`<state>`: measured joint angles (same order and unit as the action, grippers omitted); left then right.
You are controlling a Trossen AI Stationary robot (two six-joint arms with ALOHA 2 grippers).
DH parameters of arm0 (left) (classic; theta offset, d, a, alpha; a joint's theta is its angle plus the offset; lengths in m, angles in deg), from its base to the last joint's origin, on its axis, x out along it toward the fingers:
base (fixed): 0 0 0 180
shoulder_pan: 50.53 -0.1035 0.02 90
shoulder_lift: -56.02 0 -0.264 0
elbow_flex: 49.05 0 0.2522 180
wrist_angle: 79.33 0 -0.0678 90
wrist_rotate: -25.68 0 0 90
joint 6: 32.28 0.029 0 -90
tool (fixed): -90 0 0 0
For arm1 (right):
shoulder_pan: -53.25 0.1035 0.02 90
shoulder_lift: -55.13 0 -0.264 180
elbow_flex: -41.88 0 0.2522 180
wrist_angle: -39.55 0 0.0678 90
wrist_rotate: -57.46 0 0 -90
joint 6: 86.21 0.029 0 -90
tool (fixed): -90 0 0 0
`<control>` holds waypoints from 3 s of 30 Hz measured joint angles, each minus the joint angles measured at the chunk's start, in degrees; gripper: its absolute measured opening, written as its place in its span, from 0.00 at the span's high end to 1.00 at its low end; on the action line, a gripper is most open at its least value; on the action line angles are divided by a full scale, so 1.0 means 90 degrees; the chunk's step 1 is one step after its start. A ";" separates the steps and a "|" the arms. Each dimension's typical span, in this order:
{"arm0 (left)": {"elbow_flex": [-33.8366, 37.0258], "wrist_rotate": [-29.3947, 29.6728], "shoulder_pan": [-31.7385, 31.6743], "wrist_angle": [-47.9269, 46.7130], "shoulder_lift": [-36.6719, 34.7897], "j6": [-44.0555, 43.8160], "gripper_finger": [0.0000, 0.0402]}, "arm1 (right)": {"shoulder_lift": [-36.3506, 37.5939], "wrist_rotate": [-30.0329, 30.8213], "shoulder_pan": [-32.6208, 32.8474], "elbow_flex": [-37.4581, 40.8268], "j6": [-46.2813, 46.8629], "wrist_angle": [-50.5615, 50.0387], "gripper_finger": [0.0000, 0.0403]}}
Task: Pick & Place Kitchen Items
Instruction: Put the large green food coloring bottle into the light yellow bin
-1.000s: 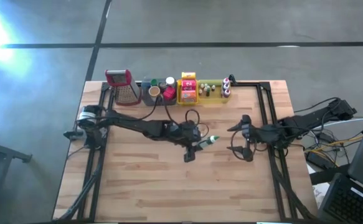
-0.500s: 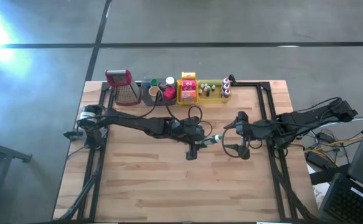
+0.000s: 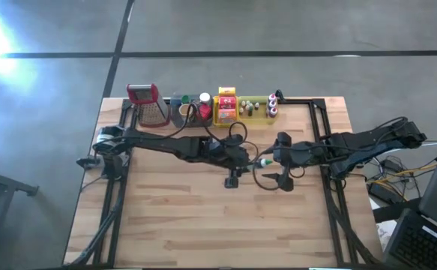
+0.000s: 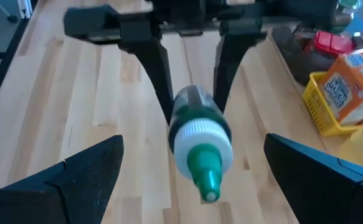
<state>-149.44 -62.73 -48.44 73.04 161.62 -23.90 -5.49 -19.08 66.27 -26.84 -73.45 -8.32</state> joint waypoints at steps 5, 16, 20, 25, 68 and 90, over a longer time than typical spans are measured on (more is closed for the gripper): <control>-0.0097 0.0128 0.0000 -0.0202 0.0000 0.0071 0.58 | -0.0102 0.0000 -0.0010 -0.0240 -0.0107 -0.0090 0.05; -0.0099 0.0149 0.0000 -0.0138 -0.0085 0.0083 0.58 | -0.0113 0.0002 -0.0163 -0.0291 -0.0088 -0.0249 0.28; -0.0099 0.0149 -0.0002 -0.0144 -0.0085 0.0092 0.58 | -0.0108 0.0001 -0.0160 -0.0309 -0.0131 -0.0248 0.41; -0.0096 0.0147 -0.0002 -0.0141 -0.0085 0.0094 0.58 | -0.0113 0.0002 -0.0160 -0.0311 -0.0244 -0.0258 0.54; 0.1659 0.0832 -0.0282 0.0129 -0.1535 -0.1107 0.15 | -0.0112 -0.0424 -0.2293 -0.0332 -0.0295 -0.1610 0.71; 0.4248 0.1313 -0.0619 0.4369 -0.2322 -0.0985 0.15 | -0.3528 -0.1698 -0.5604 -0.3847 -0.2632 -0.3590 0.69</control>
<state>-111.21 -50.91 -54.01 112.36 140.73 -32.76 -37.24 -34.36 15.84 -61.46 -97.14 -40.62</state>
